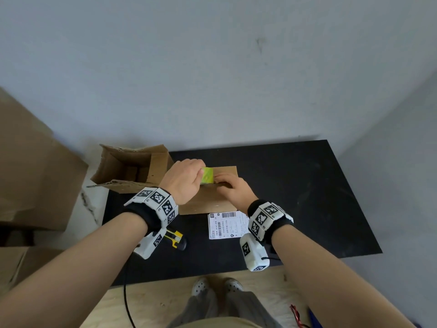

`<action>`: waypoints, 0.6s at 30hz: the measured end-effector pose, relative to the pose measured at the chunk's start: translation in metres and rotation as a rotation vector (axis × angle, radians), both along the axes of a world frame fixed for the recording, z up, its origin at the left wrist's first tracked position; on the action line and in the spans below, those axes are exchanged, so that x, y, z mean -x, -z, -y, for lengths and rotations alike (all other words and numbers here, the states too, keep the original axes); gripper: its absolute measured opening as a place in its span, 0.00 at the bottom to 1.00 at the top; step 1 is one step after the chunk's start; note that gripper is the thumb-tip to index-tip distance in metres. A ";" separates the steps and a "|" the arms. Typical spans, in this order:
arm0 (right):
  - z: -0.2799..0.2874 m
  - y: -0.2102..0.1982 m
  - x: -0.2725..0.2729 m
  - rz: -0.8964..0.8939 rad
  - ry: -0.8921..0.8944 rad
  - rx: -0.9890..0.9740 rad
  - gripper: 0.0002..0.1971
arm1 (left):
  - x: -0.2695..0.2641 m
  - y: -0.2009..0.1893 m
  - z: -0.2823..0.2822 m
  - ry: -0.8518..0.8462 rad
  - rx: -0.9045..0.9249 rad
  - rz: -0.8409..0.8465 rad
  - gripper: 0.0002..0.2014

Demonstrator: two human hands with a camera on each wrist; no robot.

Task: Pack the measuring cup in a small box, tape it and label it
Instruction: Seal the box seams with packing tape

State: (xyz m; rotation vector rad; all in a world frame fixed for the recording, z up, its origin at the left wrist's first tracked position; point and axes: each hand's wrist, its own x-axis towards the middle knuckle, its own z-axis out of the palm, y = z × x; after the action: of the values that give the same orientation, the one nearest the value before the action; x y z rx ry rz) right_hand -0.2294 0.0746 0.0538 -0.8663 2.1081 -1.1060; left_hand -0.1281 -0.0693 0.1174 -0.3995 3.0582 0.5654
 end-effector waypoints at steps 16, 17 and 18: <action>0.012 -0.013 -0.003 0.096 0.158 0.022 0.11 | -0.012 0.000 -0.010 0.031 0.077 -0.014 0.13; 0.011 -0.013 -0.003 0.092 0.159 0.016 0.11 | -0.012 -0.001 -0.010 0.039 0.078 -0.014 0.13; 0.011 -0.014 -0.002 0.094 0.168 0.013 0.11 | -0.011 -0.002 -0.010 0.045 0.080 -0.012 0.13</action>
State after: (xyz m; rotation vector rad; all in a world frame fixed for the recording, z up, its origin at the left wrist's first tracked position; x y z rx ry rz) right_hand -0.2271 0.0638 0.0674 -0.6394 2.1274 -1.2221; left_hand -0.1172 -0.0588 0.1191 -0.3280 3.1005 0.4462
